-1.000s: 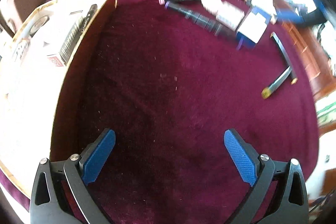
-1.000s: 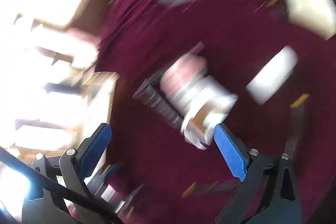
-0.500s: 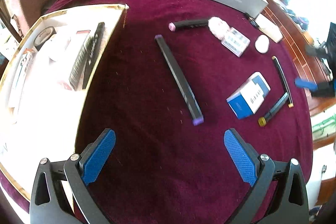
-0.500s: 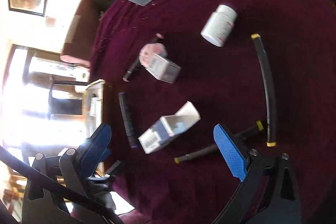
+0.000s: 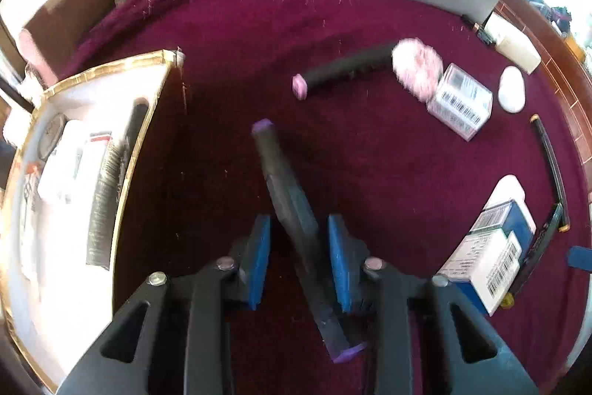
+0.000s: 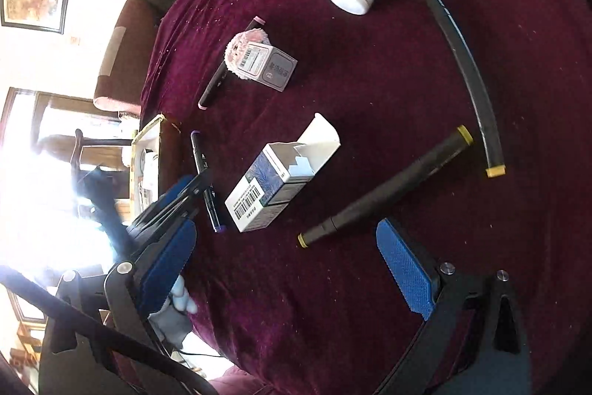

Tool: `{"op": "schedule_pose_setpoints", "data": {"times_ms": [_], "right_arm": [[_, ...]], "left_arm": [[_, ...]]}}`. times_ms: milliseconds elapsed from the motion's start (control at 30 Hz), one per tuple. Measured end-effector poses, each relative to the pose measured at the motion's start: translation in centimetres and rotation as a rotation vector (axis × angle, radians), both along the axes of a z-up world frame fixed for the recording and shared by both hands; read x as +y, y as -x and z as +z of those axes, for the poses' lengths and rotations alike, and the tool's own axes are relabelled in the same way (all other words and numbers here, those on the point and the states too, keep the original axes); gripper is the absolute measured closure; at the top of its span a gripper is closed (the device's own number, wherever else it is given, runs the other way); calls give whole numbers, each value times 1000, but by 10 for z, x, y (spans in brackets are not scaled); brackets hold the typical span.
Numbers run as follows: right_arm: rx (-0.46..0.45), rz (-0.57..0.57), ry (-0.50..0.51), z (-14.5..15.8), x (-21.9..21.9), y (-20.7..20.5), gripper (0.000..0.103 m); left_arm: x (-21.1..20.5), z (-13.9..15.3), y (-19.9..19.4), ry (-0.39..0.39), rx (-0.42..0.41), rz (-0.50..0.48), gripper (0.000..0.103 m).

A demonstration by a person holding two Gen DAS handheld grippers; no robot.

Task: Organize objects
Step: 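Grasp the purple-capped black marker with the left gripper while the right approaches the blue box, then grasp the blue-white medicine box with the right gripper while the left lifts the marker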

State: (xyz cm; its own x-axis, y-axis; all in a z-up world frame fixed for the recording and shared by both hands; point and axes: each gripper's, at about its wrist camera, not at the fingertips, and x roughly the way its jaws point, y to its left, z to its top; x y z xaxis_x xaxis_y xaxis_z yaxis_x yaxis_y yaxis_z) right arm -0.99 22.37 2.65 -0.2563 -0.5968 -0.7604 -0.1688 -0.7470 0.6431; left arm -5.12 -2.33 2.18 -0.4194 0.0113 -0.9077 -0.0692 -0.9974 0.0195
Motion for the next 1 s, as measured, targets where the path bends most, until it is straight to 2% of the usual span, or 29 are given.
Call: {"op": "schedule_pose_setpoints", "data": {"times_ms": [100,267,433,533,767,833,900,1000], "right_arm": [[8,-14,2,3,0,0,4],[-15,-18,0,1,-19,8,4],[-49,8,-7,-8,-54,21,4],[-74,10,-120,-14,-74,31,4],[-66,42,-373,-21,-111,46,24],[-76,69,-416,-29,-124,44,25],[-48,72,-480,-29,-135,41,25],[-35,71,-504,-28,-137,41,26]], "left_arm": [[1,4,1,-62,-29,-33,92],[-15,10,-9,-144,-57,-6,92],[-33,15,-22,-169,-58,15,92],[-38,10,-26,-188,-59,29,92],[-30,4,-33,-149,-22,25,91],[-27,2,-33,-140,-10,25,91],[-24,2,-33,-134,0,18,88],[-24,2,-34,-135,4,4,85]]}}
